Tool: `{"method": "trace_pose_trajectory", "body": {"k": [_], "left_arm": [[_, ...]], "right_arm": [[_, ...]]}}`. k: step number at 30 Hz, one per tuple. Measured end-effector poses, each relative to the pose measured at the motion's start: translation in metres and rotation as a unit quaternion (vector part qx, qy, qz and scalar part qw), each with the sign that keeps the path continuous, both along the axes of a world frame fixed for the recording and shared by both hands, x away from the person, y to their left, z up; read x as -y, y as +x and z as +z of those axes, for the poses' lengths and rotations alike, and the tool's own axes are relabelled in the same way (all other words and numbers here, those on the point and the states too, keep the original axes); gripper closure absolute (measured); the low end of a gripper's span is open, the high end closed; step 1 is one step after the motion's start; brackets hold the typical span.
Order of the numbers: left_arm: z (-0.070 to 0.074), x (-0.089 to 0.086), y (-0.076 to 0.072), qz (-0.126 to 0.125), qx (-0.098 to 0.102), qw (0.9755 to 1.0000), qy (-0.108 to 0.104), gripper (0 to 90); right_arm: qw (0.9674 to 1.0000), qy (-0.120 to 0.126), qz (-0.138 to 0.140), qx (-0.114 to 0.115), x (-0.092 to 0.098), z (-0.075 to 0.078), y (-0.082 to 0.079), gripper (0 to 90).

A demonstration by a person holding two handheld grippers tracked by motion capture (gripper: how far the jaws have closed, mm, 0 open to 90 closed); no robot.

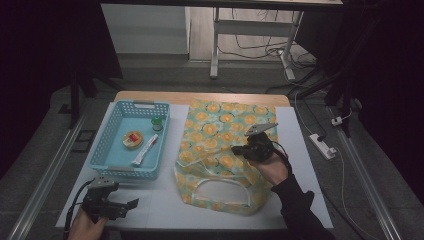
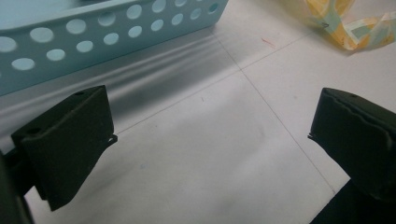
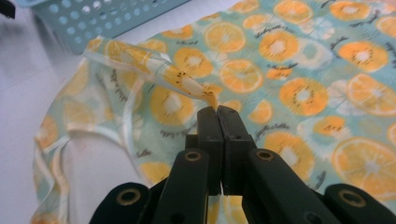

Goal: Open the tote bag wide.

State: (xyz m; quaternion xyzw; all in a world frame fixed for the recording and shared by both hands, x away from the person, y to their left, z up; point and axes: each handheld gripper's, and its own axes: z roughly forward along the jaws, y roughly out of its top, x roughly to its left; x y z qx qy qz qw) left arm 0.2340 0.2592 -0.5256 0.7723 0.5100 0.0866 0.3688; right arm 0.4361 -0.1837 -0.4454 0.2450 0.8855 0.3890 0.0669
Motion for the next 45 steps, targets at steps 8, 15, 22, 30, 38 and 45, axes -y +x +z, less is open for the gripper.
{"method": "trace_pose_trajectory", "body": {"k": [8,15,22,30,38,45], "left_arm": [[-0.002,0.0,0.003,-0.011,-0.013,0.9998,-0.005,0.1],[-0.002,0.002,0.001,-0.013,-0.008,0.9999,0.002,0.1],[-0.001,0.002,0.001,-0.014,-0.006,0.9999,0.003,0.4],[-0.001,0.002,0.001,-0.013,-0.004,0.9999,0.001,0.7],[-0.001,0.001,0.001,-0.014,-0.004,0.9999,-0.001,0.8],[-0.001,0.001,0.001,-0.015,-0.004,0.9999,0.0,1.0]], "right_arm": [[0.9999,0.007,-0.011,0.01,-0.009,0.004,0.021,88.9],[0.9997,-0.001,-0.015,0.017,-0.02,0.002,0.037,88.9],[0.9995,-0.007,-0.022,0.023,-0.029,-0.001,0.056,88.9],[0.999,-0.011,-0.035,0.024,-0.033,-0.013,0.078,88.8],[0.9984,-0.03,-0.045,0.015,-0.036,-0.04,0.096,88.7],[0.9974,-0.055,-0.045,0.009,-0.037,-0.062,0.102,88.3]]}}
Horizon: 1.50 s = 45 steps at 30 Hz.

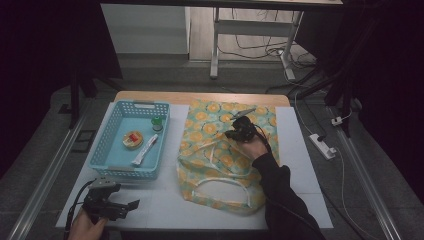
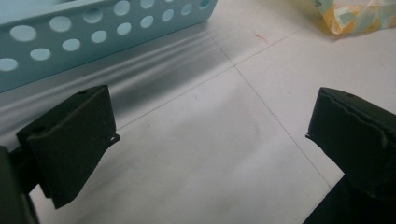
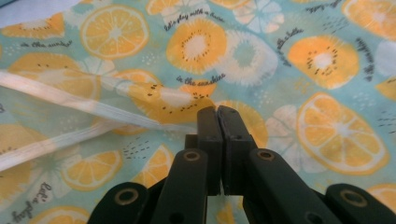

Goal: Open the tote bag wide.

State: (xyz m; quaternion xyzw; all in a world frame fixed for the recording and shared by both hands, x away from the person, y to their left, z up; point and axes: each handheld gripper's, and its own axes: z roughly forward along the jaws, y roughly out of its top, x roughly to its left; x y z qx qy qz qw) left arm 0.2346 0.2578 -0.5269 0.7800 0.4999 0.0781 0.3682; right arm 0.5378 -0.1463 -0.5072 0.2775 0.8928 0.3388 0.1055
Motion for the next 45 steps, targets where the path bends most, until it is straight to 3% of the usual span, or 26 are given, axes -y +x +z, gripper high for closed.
{"method": "trace_pose_trajectory", "body": {"k": [7,15,20,32,37,41,45], "left_arm": [[0.0,0.0,0.0,-0.003,0.001,1.0,0.001,1.1],[0.0,0.0,-0.001,-0.005,0.004,1.0,0.002,1.2],[0.001,0.0,-0.001,-0.005,0.005,1.0,0.002,1.3],[0.001,0.0,-0.002,-0.005,0.007,1.0,-0.001,1.3],[0.001,0.0,-0.002,-0.004,0.01,0.9999,-0.003,1.3],[0.001,0.0,-0.002,-0.004,0.011,0.9999,-0.004,1.3],[0.001,0.0,-0.002,-0.004,0.01,0.9999,-0.004,1.3]], "right_arm": [[1.0,-0.005,-0.003,-0.004,0.001,-0.006,0.001,83.1],[0.9994,0.026,-0.022,0.007,0.008,0.014,-0.002,65.5],[0.9991,0.036,-0.021,-0.001,0.012,0.021,-0.006,51.3],[0.9984,0.048,-0.029,0.01,0.014,0.032,-0.029,17.6],[0.9992,0.034,-0.014,0.018,0.009,0.032,-0.04,7.1],[0.9991,0.024,-0.005,0.034,0.007,0.032,-0.051,2.3],[0.9991,0.028,0.0,0.032,0.007,0.03,-0.062,0.9]]}}
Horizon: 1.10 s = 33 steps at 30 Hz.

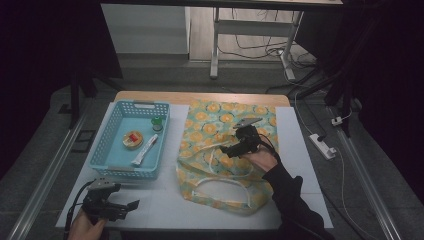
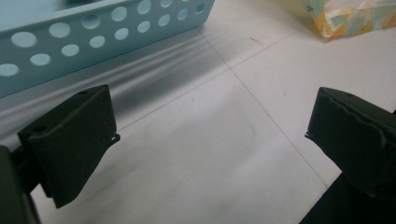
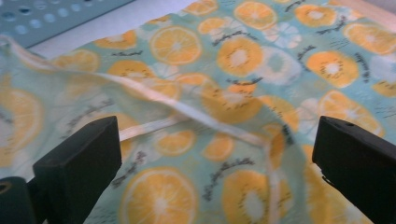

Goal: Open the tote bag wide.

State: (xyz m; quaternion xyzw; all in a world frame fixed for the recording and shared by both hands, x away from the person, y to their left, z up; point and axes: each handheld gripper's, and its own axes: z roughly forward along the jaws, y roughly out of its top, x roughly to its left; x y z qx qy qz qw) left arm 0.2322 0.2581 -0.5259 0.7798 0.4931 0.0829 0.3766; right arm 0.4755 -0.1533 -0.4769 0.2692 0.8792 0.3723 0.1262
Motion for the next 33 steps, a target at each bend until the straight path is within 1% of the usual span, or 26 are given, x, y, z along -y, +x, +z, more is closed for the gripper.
{"method": "trace_pose_trajectory", "body": {"k": [2,7,8,10,12,16,21,24,26,29,31,33], "left_arm": [[0.0,0.0,0.0,0.0,0.0,1.0,-0.001,1.3],[0.0,0.0,0.0,0.0,0.0,1.0,-0.002,1.3],[0.0,-0.001,0.0,0.0,0.0,1.0,-0.003,1.4],[0.0,-0.001,0.0,0.0,-0.001,1.0,-0.003,1.4],[0.0,-0.001,0.0,-0.001,-0.001,1.0,-0.003,1.4],[0.0,-0.001,0.0,-0.001,0.0,1.0,-0.004,1.4],[0.0,-0.001,0.0,-0.001,0.0,1.0,-0.005,1.4],[0.0,-0.001,0.0,-0.001,0.0,1.0,-0.005,1.4],[0.0,-0.001,0.0,-0.001,0.0,1.0,-0.005,1.5],[0.0,-0.001,0.0,-0.001,0.0,1.0,-0.004,1.5],[0.0,-0.001,0.0,-0.001,0.0,1.0,-0.004,1.5],[0.0,-0.001,0.0,-0.001,0.0,1.0,-0.004,1.6]], "right_arm": [[0.9999,0.009,0.001,-0.006,0.001,-0.001,-0.005,0.0],[0.9999,0.012,0.002,0.005,0.007,0.002,-0.016,0.0],[0.9998,0.016,0.003,0.007,0.008,0.002,-0.018,0.0],[0.9998,0.021,0.005,0.005,0.01,0.002,-0.022,0.0],[0.9998,0.018,0.007,0.001,0.012,0.0,-0.026,0.0],[0.9998,0.001,0.018,-0.012,0.012,-0.007,-0.033,0.0],[0.9995,-0.003,0.018,-0.027,0.012,-0.014,-0.042,0.0],[0.9989,-0.001,0.024,-0.04,0.012,-0.02,-0.048,0.0],[0.9985,-0.007,0.029,-0.046,0.01,-0.025,-0.051,0.0],[0.9979,-0.007,0.037,-0.052,0.008,-0.03,-0.057,0.0],[0.9978,-0.013,0.044,-0.049,0.007,-0.033,-0.061,0.0],[0.9973,-0.014,0.051,-0.05,0.004,-0.036,-0.063,0.0]]}}
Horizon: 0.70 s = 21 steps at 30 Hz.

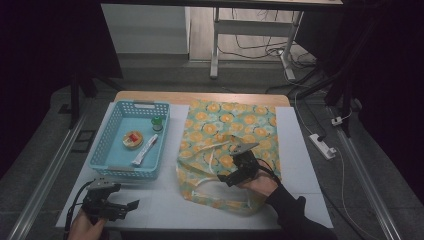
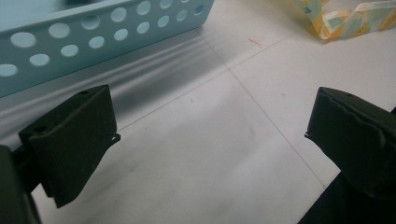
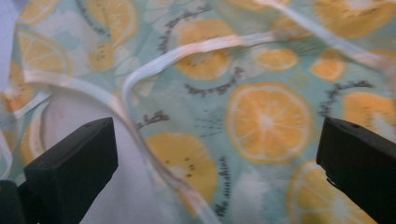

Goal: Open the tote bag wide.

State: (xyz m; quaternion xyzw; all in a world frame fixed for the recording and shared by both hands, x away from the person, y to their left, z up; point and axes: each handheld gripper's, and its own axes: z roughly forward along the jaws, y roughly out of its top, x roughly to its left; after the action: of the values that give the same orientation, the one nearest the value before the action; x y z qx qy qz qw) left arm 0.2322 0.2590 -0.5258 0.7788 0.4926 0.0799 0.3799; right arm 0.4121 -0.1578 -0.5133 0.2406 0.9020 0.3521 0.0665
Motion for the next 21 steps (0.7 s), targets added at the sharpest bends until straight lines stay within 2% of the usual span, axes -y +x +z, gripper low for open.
{"method": "trace_pose_trajectory", "body": {"k": [6,11,17,21], "left_arm": [[0.0,0.0,0.0,0.0,0.0,1.0,0.001,1.6],[0.0,0.0,0.0,0.0,0.0,1.0,0.001,1.6],[0.0,0.001,0.0,-0.002,-0.001,1.0,0.002,1.8],[0.0,0.001,0.0,-0.002,-0.001,1.0,0.002,1.8]], "right_arm": [[0.9997,-0.02,0.01,0.012,-0.008,-0.008,-0.004,0.0],[0.9995,-0.03,0.008,0.011,-0.011,-0.012,-0.002,7.2],[0.9991,-0.037,0.002,0.019,-0.008,-0.012,0.0,26.4],[0.9996,-0.027,0.006,0.009,-0.005,-0.008,0.002,43.5]]}}
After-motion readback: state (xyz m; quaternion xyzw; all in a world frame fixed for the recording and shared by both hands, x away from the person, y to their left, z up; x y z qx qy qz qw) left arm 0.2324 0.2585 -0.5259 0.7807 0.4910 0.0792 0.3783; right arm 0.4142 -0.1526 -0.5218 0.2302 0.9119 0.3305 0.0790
